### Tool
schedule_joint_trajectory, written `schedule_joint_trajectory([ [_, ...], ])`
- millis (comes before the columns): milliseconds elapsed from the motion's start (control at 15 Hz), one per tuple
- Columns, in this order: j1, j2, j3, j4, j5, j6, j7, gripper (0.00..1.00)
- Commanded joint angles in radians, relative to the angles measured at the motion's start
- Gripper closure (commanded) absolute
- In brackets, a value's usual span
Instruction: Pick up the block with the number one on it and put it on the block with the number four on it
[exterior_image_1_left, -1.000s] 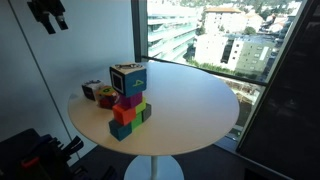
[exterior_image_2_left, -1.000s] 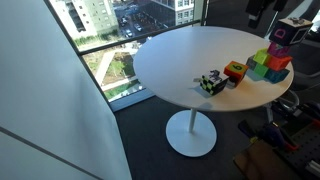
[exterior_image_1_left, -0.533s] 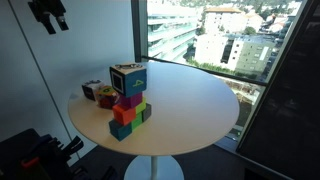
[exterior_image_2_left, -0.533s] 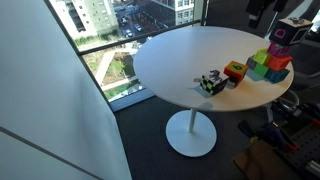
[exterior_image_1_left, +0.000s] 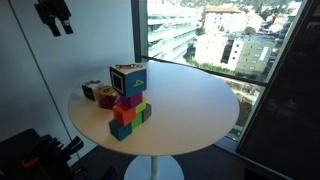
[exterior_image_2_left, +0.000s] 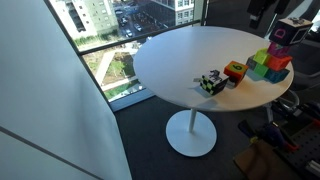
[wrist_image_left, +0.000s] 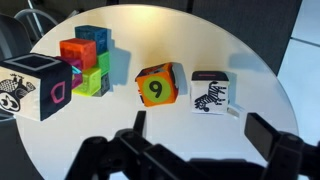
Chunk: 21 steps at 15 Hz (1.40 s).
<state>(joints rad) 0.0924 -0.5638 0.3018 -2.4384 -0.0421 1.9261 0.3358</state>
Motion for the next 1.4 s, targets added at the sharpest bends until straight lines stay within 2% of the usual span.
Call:
schedule_joint_trajectory([
  [0,0.024,0.011,-0.043,-0.033,0.041,0.076,-0.014,0.00],
  [467,0.049,0.077,-0.081,-0.066,0.114,0.202,-0.066,0.00],
  [1333,0.049,0.262,-0.115,-0.027,0.131,0.247,-0.126,0.00],
])
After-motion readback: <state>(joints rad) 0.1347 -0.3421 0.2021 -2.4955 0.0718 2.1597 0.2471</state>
